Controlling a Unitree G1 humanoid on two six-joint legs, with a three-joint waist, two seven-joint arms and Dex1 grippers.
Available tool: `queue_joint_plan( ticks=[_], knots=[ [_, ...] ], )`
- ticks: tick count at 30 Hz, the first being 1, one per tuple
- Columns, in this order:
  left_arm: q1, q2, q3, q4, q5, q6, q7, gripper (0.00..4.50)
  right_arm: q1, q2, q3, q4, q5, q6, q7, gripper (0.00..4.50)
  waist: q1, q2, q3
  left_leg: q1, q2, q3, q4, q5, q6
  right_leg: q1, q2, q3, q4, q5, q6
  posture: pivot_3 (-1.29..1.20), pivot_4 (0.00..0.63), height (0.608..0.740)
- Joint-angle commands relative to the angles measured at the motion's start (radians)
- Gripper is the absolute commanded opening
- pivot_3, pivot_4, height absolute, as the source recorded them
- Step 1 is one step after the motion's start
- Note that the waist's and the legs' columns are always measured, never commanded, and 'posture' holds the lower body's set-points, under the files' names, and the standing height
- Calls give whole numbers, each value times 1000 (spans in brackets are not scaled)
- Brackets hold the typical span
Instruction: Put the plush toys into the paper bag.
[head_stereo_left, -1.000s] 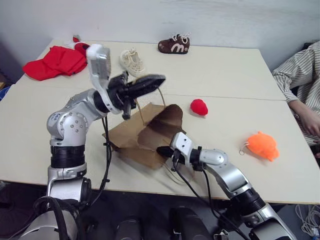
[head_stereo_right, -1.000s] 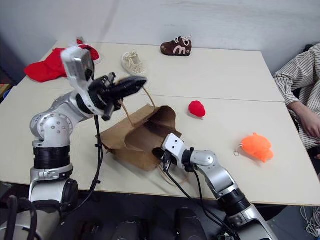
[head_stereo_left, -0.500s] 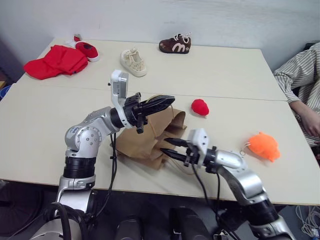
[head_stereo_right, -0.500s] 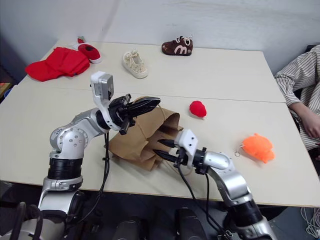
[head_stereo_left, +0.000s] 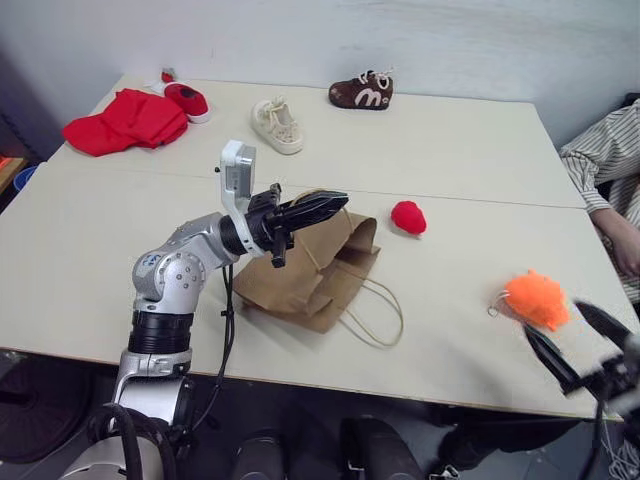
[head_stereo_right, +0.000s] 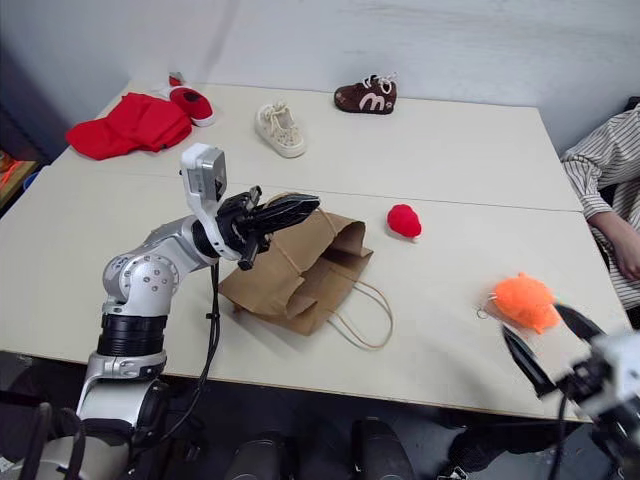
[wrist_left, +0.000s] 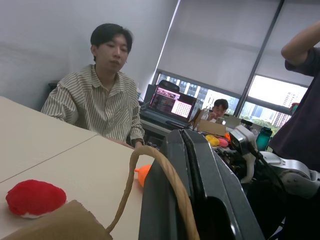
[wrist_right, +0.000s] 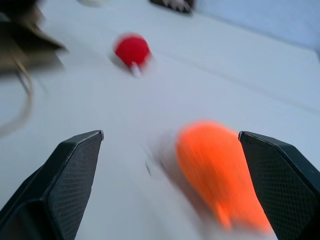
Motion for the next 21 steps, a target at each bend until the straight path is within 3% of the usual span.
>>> queue_joint_plan(
  ticks=[1, 4, 7, 11, 13, 21],
  knots=[
    [-26, 2, -8, -9, 7, -18, -17, 0, 48, 50, -31, 16, -24, -90, -25, 4436, -11, 0, 0, 1, 0, 2, -3, 0, 0, 0, 0, 2, 0, 0, 0, 0, 150, 740],
    [-27, 3, -6, -7, 8, -18, -16, 0, 11, 10, 14, 6, -45, -50, -47, 4436, -32, 2, 0, 1, 0, 3, -5, 1, -2, 1, 0, 3, 1, 0, 0, 0, 150, 740],
    [-23, 5, -13, -15, 15, -20, -16, 0, -101, -100, 72, 39, -80, 54, -70, 4436, -41, 2, 1, 2, 0, 4, -6, 2, -3, 1, 0, 4, 1, 0, 0, 0, 150, 740],
    [-22, 5, -13, -23, 19, -19, -10, 0, -277, -242, 157, 180, -123, 232, -99, 4436, -27, 4, 1, 4, 0, 3, -6, 3, -4, -2, 1, 4, 2, 0, 0, 0, 150, 740],
    [-21, 7, -14, -28, 23, -21, -8, 0, -353, -297, 217, 278, -175, 236, -84, 4436, -17, 4, 2, 2, 0, 1, -6, 4, -4, -4, 2, 3, 1, -1, -1, 0, 150, 740],
    [-18, 29, -1, -37, 25, -26, -6, 0, -536, -354, 316, 468, -201, 166, 3, 1755, -4, 4, 2, 2, 0, 1, -5, 5, -3, -2, 1, 3, 0, -1, 0, 0, 150, 740]
  ],
)
